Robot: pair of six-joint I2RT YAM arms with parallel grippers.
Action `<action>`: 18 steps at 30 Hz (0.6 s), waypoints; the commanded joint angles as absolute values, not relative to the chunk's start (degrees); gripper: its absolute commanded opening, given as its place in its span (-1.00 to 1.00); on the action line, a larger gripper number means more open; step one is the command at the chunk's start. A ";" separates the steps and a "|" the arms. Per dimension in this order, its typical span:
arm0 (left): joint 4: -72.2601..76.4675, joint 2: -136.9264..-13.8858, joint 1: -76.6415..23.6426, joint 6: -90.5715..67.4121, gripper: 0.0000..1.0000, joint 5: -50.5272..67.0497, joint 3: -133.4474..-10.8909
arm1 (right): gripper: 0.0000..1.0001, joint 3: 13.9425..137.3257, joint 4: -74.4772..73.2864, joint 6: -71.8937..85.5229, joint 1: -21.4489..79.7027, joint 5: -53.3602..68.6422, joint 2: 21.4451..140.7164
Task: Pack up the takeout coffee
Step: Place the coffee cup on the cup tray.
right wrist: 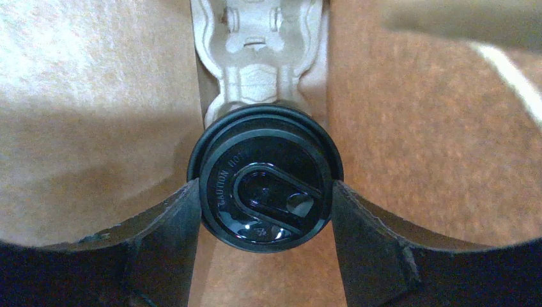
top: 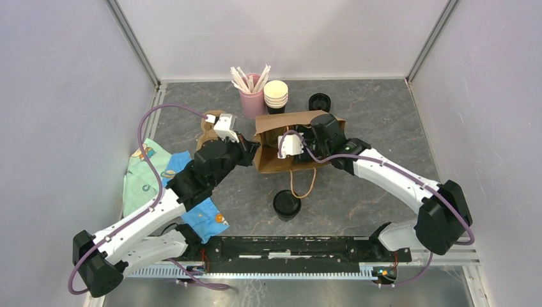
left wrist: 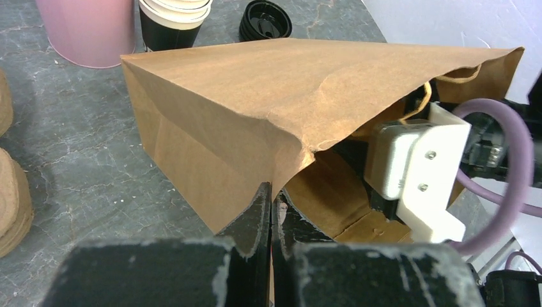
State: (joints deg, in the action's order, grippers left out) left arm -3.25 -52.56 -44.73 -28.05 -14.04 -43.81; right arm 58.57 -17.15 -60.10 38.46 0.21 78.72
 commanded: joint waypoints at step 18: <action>-4.27 -50.36 -44.65 -28.87 -0.96 -10.82 -45.97 | -1.00 58.10 -6.79 -59.19 35.24 3.36 82.31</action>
State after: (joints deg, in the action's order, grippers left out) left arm -4.27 -51.57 -44.73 -28.03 -12.82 -43.83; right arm 58.43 -12.05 -60.64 35.77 1.76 81.82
